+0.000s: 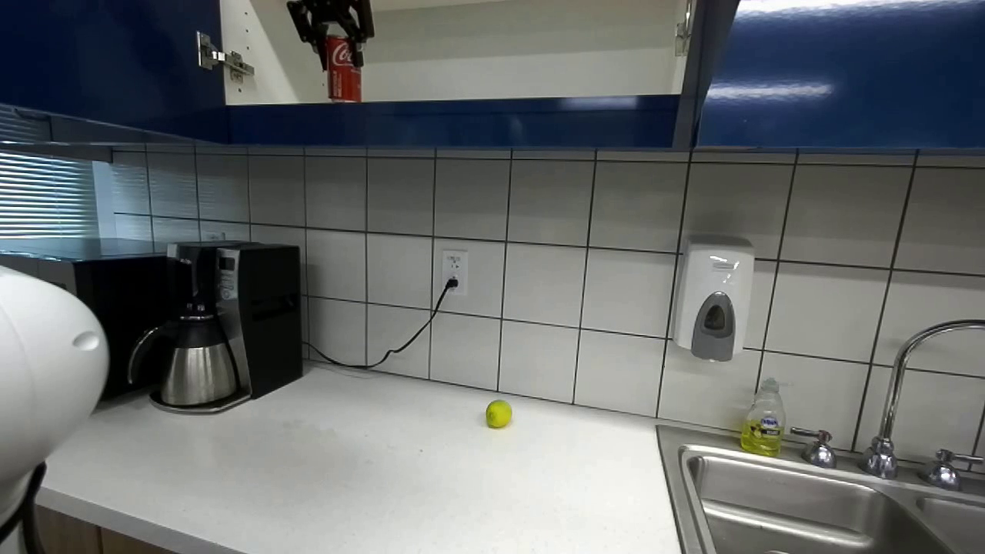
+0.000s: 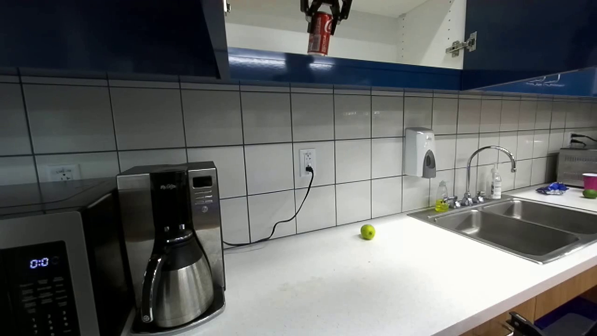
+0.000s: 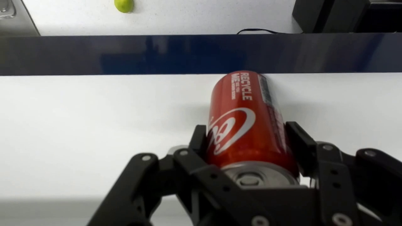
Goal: Put the red can in the open upper cabinet.
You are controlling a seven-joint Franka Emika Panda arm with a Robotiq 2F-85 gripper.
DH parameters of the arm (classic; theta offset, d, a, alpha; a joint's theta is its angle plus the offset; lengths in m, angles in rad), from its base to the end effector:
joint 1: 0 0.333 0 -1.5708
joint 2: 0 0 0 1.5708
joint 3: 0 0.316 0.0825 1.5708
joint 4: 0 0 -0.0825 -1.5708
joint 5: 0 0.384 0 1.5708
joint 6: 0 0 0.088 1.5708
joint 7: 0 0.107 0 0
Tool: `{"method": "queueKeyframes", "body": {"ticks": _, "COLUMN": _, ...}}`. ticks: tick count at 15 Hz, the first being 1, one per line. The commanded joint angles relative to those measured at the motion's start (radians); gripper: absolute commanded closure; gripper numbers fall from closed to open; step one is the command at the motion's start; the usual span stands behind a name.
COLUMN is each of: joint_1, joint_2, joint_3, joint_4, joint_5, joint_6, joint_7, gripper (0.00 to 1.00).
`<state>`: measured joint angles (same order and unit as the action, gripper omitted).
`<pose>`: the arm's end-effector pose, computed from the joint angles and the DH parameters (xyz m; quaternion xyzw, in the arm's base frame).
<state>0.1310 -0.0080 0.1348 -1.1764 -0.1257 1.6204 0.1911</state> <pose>0.5113 0.1264 0.8188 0.9723 0.0254 0.2319 0.0101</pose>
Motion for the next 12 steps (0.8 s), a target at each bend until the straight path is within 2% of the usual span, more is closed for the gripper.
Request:
{"method": "queueKeyframes", "body": {"ticks": 1, "joint_1": 0.003, "joint_2": 0.045, "joint_3": 0.002, "joint_4": 0.083, "joint_5": -0.023, "joint_6": -0.047, "joint_7": 0.029, "gripper": 0.60}}
{"method": "queueKeyframes", "body": {"ticks": 12, "joint_1": 0.007, "joint_2": 0.124, "joint_3": 0.000, "joint_4": 0.215, "joint_5": -0.008, "joint_6": -0.190, "joint_7": 0.021, "gripper": 0.60}}
